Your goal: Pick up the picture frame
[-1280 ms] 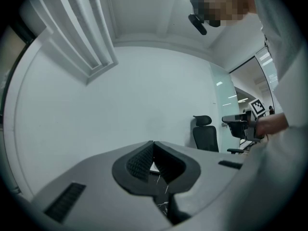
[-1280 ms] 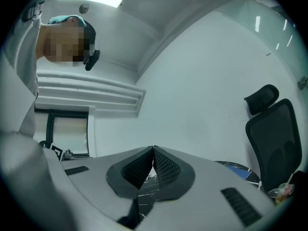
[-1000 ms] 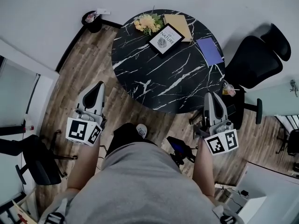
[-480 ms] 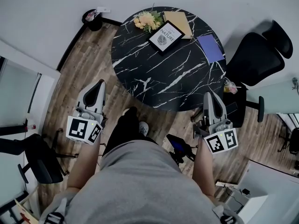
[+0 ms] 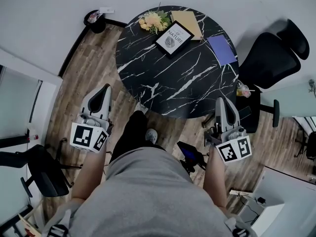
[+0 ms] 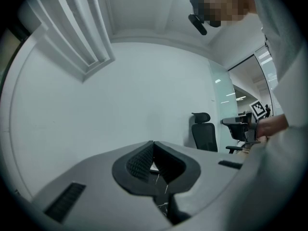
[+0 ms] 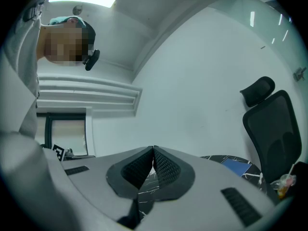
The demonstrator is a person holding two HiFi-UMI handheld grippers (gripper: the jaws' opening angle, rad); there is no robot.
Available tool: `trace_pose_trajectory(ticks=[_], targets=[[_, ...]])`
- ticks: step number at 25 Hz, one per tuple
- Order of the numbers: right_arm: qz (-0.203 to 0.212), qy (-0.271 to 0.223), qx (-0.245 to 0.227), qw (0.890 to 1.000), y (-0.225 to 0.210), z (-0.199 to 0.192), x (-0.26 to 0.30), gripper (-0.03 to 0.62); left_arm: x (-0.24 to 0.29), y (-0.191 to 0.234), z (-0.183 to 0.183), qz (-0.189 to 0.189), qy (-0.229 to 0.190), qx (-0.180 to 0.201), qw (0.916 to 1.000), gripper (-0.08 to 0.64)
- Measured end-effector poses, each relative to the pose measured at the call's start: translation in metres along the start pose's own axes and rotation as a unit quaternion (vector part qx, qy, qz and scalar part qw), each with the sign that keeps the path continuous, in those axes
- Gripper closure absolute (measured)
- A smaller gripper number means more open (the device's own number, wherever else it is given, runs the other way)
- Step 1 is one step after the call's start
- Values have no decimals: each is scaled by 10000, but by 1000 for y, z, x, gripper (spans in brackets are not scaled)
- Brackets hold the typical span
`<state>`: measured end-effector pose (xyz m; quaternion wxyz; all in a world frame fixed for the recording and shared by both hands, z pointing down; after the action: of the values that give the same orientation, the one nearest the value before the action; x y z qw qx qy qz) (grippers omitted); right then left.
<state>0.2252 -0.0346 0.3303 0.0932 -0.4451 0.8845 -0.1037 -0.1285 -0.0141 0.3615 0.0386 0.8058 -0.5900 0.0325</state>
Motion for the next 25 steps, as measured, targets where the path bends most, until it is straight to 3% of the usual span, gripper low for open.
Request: trace_pose_trajectory(ticks=[25], targets=[[-854,-158,-30,9962,-53,15,72,566,150,37,27,-994,-137,69,9949,554]])
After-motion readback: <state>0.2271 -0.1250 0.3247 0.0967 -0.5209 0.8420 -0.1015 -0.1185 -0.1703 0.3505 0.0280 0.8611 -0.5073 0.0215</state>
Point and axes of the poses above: the fingertips, and each gripper's own axes: x forward along the fingers, y to its left, z out of its top, the point moved 2 cm from there along -x, backward along the fingers, and after that the axes turned 3 degrees about z, right-handed, at the moved point
